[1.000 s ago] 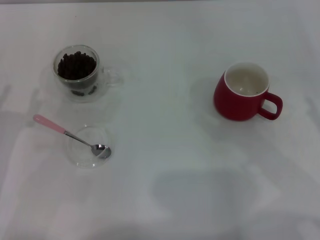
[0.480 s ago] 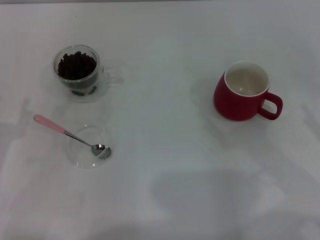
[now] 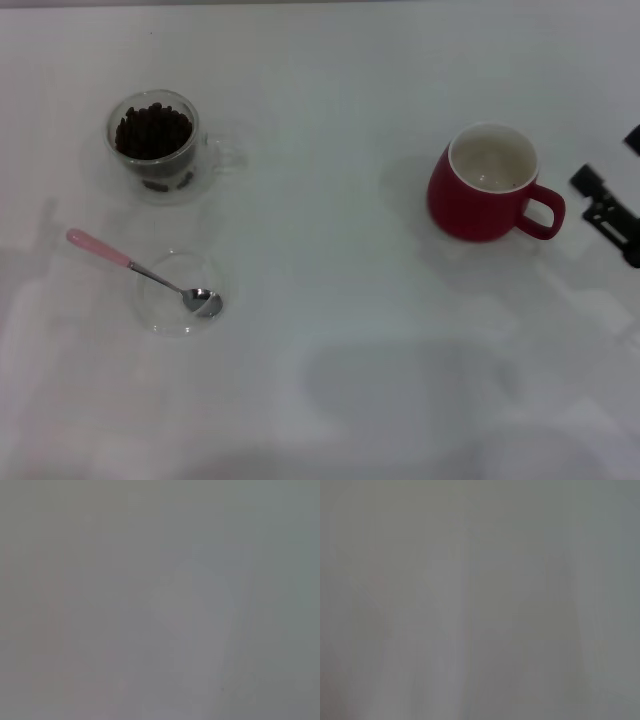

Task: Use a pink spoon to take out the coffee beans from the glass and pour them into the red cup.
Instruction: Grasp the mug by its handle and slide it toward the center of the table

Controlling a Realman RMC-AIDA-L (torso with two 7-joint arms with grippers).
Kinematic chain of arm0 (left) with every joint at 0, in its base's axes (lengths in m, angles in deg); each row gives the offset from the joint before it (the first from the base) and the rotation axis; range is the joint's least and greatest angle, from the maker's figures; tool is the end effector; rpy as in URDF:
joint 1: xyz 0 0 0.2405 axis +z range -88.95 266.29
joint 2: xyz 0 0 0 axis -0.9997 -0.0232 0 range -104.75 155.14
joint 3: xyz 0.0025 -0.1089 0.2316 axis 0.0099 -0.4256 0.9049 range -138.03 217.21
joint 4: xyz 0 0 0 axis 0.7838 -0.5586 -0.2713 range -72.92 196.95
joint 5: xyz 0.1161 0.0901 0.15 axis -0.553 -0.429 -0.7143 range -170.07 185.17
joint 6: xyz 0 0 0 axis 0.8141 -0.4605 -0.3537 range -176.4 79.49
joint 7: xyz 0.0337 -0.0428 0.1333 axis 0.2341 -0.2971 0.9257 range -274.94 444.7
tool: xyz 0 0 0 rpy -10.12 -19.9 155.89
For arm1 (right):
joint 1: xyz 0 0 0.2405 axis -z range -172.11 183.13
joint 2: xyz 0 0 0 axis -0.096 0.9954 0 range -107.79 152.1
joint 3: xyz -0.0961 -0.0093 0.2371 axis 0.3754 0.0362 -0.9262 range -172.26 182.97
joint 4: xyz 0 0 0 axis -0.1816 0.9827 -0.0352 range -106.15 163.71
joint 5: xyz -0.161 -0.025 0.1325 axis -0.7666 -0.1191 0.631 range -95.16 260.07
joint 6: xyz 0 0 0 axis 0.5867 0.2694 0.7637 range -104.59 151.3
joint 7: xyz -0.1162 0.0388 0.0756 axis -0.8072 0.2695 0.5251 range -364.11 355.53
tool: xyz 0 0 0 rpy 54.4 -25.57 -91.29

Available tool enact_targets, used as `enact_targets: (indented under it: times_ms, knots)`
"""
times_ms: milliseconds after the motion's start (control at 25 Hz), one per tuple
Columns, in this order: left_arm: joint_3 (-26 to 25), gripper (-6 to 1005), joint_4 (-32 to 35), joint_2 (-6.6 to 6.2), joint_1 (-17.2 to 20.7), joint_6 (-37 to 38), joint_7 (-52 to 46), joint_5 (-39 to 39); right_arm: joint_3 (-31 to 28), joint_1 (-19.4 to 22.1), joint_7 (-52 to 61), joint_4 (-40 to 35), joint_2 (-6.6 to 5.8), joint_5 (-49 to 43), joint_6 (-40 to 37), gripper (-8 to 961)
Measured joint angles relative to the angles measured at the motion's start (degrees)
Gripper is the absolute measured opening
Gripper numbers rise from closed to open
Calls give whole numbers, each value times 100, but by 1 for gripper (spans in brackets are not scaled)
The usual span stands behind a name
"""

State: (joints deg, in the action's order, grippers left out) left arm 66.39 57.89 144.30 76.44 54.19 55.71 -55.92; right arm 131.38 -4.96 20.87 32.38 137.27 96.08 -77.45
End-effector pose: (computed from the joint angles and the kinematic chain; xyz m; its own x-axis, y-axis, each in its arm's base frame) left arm -0.3400 0.2114 0.0165 0.4120 -0.2547 0.8749 0.8354 -0.2778 -0.4743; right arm 0.3566 0.1891 0.0081 0.6370 0.0662 -0.7680 -0.6341 -0.5215 -0.5709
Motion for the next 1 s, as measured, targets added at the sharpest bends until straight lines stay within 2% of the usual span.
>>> enact_targets:
  times_ms: [160,640,1000]
  knots:
    - [0,730,0,3,8,2,0,-9,48,-7,-66,-144,5,-216,689,798]
    - [24,729,8,-6,11,1,-9,-10,45,-16,-456,-567,10,-258,2047,799]
    - [27,729,8,-13,-5,4,-34,3,-277,-36,-835,-729,9,-193,2672,795]
